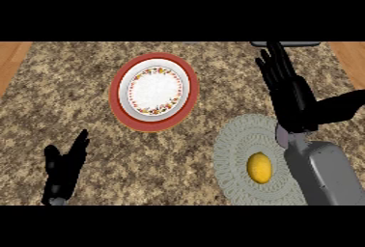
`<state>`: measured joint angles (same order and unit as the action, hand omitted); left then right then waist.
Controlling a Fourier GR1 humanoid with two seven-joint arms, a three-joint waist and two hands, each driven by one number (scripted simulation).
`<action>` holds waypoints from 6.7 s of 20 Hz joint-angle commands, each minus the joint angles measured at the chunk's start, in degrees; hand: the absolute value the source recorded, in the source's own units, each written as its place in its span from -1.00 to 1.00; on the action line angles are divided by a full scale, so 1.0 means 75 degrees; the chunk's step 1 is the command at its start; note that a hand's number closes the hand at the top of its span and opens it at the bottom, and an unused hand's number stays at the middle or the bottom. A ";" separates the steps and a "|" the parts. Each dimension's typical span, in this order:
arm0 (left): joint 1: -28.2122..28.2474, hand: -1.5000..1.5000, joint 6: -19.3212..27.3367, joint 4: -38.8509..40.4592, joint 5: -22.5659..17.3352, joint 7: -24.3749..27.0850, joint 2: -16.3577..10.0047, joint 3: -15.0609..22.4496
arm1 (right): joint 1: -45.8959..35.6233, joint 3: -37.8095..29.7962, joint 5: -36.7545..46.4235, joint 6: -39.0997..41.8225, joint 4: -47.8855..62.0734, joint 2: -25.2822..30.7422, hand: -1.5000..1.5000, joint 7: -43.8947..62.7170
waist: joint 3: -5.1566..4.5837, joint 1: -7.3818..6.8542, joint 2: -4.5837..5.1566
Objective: Pick the lemon from the placemat and place it in the plate
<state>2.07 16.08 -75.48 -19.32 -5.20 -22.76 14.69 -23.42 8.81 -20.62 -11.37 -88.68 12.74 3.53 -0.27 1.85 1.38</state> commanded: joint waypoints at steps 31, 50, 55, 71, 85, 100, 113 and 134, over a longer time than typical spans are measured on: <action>0.0119 0.00 0.0028 -0.1264 0.1584 0.1703 -0.1466 -0.0451 | 0.8313 0.3514 0.3745 -0.8905 -0.3013 -0.0642 -1.00 -0.1133 | -0.0015 -0.0376 -0.0079; 0.0017 0.00 -0.0365 -0.0822 0.1718 0.2043 -0.1139 -0.0445 | 0.6820 0.2413 0.4721 -0.5835 -0.3522 0.2814 -1.00 0.5814 | -0.0005 -0.0619 -0.0066; -0.0021 0.00 -0.0371 -0.0463 0.1836 0.2193 -0.1090 -0.0781 | 0.5010 0.2435 0.5524 -0.4897 -0.2907 0.2396 -1.00 0.7542 | 0.0016 -0.0421 -0.0134; 0.0564 0.00 -0.0333 -0.0975 0.2865 0.2064 -0.0245 -0.1173 | 0.4862 0.2763 0.5501 -0.4131 -0.1552 0.0973 -1.00 0.6532 | 0.0036 -0.0243 -0.0189; 0.0303 0.00 -0.1174 -0.1362 0.3273 0.1499 0.0037 -0.1943 | 0.4677 0.1836 0.5110 -0.3732 -0.0504 0.0091 1.00 0.4552 | 0.0037 -0.0227 -0.0191; -0.0407 0.00 -0.1757 -0.1565 0.3341 0.1665 0.0151 -0.1240 | -0.0182 0.2695 0.6248 0.1161 0.1902 0.3729 1.00 0.1562 | 0.0063 -0.1911 0.0327; -0.0757 0.00 -0.1621 -0.1145 0.3349 0.1494 0.0197 -0.1475 | -0.3207 0.1180 0.5537 0.0673 0.4545 0.3333 1.00 -0.2759 | 0.0085 -0.1419 0.0212; 0.0095 0.00 -0.1559 -0.1254 0.3368 0.1733 0.0206 -0.1863 | -0.6898 0.0898 0.5284 0.2121 0.8850 -0.0102 1.00 -0.5089 | 0.0032 -0.0734 -0.0056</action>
<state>1.97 4.83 -84.48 6.03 7.43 -21.30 0.91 -71.22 15.49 17.71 5.66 -28.01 17.72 -36.69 0.00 -3.75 0.93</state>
